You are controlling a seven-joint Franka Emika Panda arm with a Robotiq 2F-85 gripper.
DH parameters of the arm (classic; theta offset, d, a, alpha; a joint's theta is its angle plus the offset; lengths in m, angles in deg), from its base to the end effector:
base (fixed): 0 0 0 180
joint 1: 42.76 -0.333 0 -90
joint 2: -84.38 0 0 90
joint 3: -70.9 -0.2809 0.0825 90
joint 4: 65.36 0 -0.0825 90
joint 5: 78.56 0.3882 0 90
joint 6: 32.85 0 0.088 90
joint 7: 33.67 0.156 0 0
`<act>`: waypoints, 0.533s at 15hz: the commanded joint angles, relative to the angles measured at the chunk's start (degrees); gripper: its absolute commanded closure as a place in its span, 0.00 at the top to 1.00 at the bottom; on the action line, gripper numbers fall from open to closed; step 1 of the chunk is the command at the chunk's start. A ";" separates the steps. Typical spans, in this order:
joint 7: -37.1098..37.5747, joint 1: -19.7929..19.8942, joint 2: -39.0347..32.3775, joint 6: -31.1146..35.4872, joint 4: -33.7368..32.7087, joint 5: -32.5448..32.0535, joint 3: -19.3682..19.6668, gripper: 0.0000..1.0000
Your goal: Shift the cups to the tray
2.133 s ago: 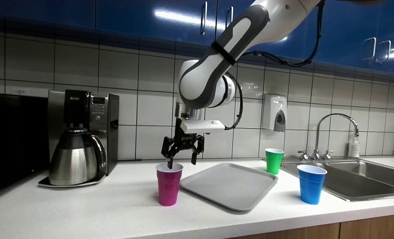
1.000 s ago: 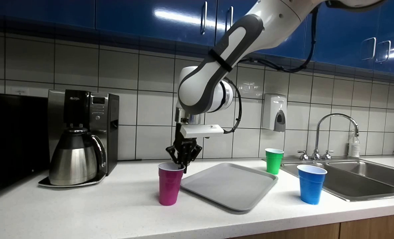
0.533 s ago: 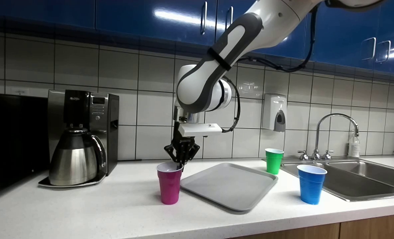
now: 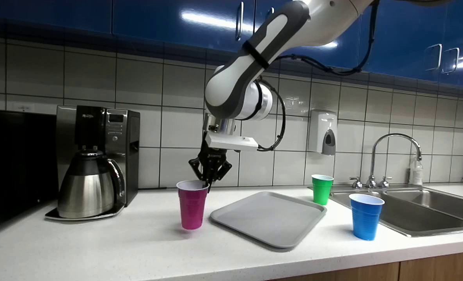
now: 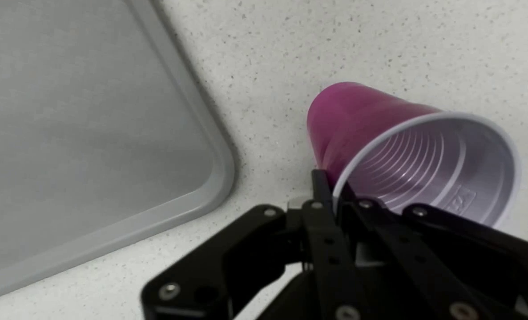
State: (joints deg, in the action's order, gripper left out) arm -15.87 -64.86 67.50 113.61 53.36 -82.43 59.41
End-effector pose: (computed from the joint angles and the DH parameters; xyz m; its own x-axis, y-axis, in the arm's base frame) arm 0.5059 0.3363 0.2251 0.9370 0.2977 0.1830 0.3143 -0.9468 -0.0696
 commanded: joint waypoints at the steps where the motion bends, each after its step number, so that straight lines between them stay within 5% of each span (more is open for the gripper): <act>1: -1.08 2.38 4.61 -0.44 1.54 4.16 -0.78 0.01; 8: -1.23 6.64 7.72 -0.39 2.05 5.14 1.54 0.01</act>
State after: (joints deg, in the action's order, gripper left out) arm -15.88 -60.14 72.79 113.58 53.64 -78.27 60.52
